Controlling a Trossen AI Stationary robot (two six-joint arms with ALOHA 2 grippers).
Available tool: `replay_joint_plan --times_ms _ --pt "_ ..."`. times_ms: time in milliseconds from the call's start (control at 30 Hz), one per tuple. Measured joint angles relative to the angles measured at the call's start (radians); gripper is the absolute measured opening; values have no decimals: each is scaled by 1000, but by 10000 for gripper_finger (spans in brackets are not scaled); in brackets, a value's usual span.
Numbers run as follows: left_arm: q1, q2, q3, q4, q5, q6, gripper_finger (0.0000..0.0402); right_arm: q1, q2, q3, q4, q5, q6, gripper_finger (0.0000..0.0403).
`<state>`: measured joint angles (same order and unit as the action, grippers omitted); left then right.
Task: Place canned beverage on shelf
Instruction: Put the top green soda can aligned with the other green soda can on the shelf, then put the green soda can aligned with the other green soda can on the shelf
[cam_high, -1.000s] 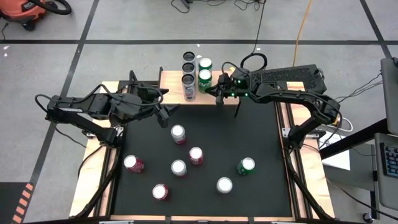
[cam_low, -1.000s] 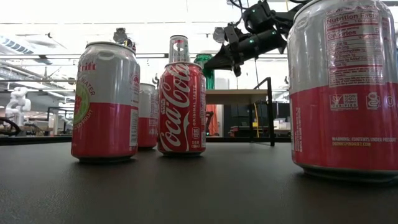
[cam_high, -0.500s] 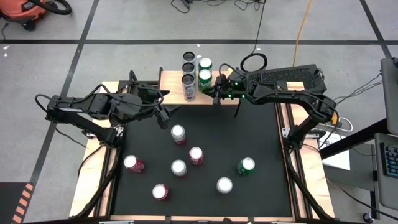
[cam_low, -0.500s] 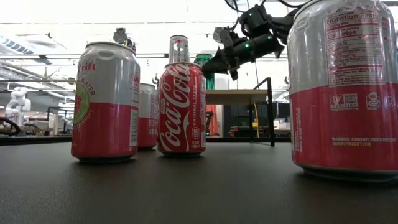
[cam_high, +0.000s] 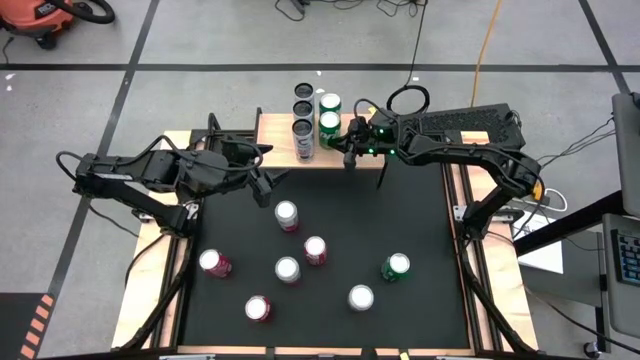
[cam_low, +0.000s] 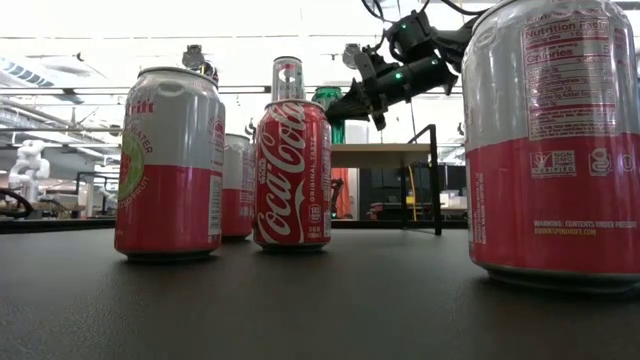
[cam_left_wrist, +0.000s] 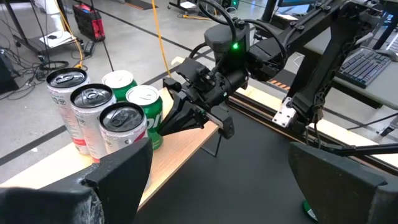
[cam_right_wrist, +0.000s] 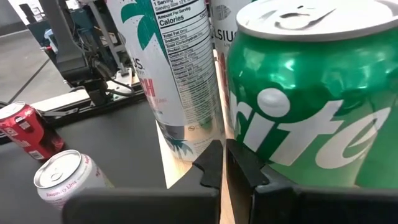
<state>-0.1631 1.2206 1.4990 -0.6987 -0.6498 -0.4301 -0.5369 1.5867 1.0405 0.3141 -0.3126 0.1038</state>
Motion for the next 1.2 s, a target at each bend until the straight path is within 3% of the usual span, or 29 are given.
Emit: replay_joint_plan --times_ms 933,1200 --pt "0 0 0 0 0 -2 377 0 0 0 7 23 -11 0" --pt "0 0 0 1 0 -2 377 14 -77 0 -82 -57 36 0"
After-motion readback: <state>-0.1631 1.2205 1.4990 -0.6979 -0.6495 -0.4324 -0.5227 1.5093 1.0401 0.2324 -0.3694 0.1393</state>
